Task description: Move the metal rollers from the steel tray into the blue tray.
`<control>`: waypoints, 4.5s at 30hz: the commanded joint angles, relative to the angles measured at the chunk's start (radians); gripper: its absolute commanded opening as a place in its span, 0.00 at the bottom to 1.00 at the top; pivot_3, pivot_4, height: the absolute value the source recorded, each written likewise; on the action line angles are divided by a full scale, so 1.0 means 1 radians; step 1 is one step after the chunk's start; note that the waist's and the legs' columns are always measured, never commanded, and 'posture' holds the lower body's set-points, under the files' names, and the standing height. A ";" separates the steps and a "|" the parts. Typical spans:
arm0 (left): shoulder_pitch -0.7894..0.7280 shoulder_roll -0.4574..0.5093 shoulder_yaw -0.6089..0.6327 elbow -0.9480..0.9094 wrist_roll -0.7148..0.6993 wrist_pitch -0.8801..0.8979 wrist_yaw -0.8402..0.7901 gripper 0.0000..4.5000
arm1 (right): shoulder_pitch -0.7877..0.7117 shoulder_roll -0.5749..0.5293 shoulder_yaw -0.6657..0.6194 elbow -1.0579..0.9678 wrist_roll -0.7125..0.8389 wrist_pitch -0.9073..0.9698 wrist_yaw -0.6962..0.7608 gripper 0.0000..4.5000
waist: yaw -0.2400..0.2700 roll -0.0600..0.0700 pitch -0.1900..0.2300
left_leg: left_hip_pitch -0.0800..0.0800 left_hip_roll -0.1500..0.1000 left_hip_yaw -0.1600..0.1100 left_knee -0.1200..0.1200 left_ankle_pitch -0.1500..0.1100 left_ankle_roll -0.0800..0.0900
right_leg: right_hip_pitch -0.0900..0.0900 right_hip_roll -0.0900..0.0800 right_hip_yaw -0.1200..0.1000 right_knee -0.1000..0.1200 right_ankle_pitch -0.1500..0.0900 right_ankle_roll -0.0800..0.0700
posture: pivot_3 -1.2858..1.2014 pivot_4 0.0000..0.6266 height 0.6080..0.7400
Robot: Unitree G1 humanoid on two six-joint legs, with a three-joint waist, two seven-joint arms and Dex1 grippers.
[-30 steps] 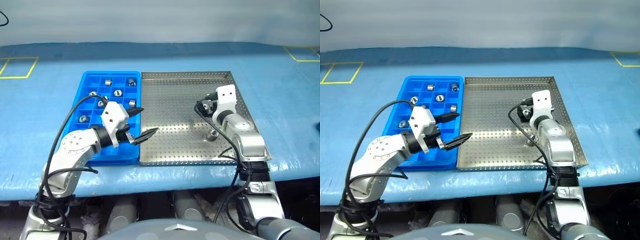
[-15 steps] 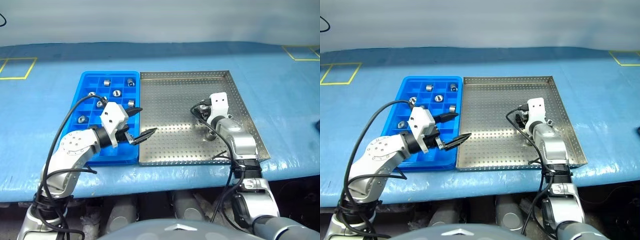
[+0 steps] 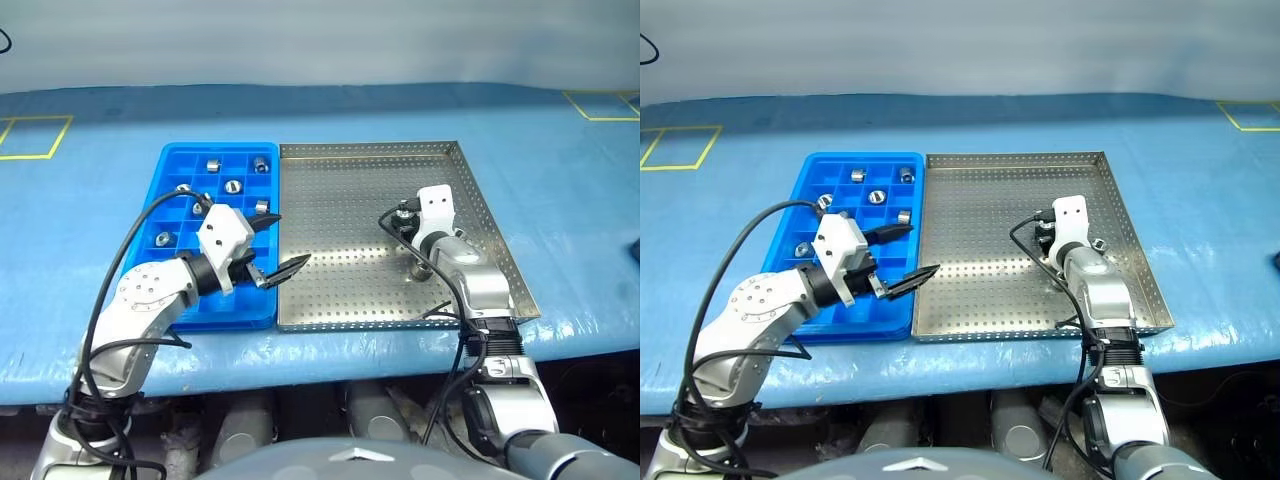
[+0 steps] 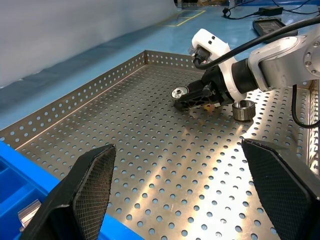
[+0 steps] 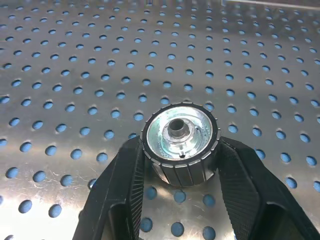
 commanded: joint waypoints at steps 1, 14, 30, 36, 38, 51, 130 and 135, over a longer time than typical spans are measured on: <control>0.068 0.037 0.095 -0.090 -0.020 0.014 0.028 0.97 | -0.005 0.018 0.043 -0.186 0.112 -0.080 0.174 0.40 | -0.007 0.000 0.000 | 0.000 0.000 0.000 -0.001 0.000 0.000 | -0.001 0.000 0.000 0.000 0.000 0.000 | 0.49 0.24 1.00; 0.374 0.023 0.326 -0.256 -0.078 0.045 0.141 0.97 | -0.158 0.099 0.308 -0.178 0.245 -0.037 0.528 0.40 | 0.049 0.000 0.000 | 0.002 0.003 -0.003 -0.004 0.001 -0.002 | 0.000 0.001 -0.004 0.000 -0.004 -0.006 | 0.53 0.24 1.00; 0.463 -0.004 0.331 -0.313 -0.078 0.032 0.228 0.97 | -0.390 0.297 0.350 0.369 0.108 -0.292 0.604 0.40 | 0.096 0.001 0.001 | 0.004 0.003 -0.008 -0.012 0.003 -0.009 | -0.001 0.002 -0.009 0.000 -0.006 -0.011 | 0.57 0.24 1.00; 0.471 0.001 0.319 -0.309 -0.073 0.030 0.238 0.97 | -0.437 0.324 0.323 0.483 0.083 -0.344 0.593 0.40 | 0.100 0.001 0.001 | 0.004 0.003 -0.011 -0.013 0.004 -0.011 | 0.000 0.002 -0.011 0.001 -0.006 -0.011 | 0.57 0.24 1.00; 0.469 0.002 0.317 -0.308 -0.072 0.029 0.238 0.97 | -0.452 0.329 0.314 0.518 0.072 -0.349 0.575 0.40 | 0.101 0.001 0.001 | 0.004 0.003 -0.012 -0.013 0.004 -0.012 | 0.000 0.003 -0.013 0.001 -0.007 -0.012 | 0.57 0.24 1.00; 0.451 0.007 0.296 -0.293 -0.068 0.025 0.231 0.97 | -0.465 0.333 0.271 0.577 0.020 -0.419 0.534 0.92 | 0.102 0.002 0.001 | 0.003 0.004 -0.019 -0.015 0.007 -0.016 | 0.000 0.003 -0.019 0.002 -0.009 -0.017 | 0.56 0.24 1.00; 0.332 0.051 0.217 -0.246 -0.023 0.066 0.167 0.97 | -0.081 -0.035 0.273 -0.379 0.178 0.109 0.407 0.38 | -0.030 0.001 0.003 | 0.006 0.005 -0.001 -0.012 0.002 -0.006 | -0.001 0.004 -0.001 0.000 -0.008 0.000 | 0.53 0.24 1.00; 0.521 0.052 0.367 -0.400 -0.032 0.120 0.202 0.97 | -0.157 0.031 0.369 -0.302 0.165 0.055 0.482 0.38 | 0.040 0.000 0.003 | 0.004 0.004 -0.003 -0.012 0.000 -0.006 | -0.003 0.000 -0.003 0.000 -0.006 -0.007 | 0.56 0.24 1.00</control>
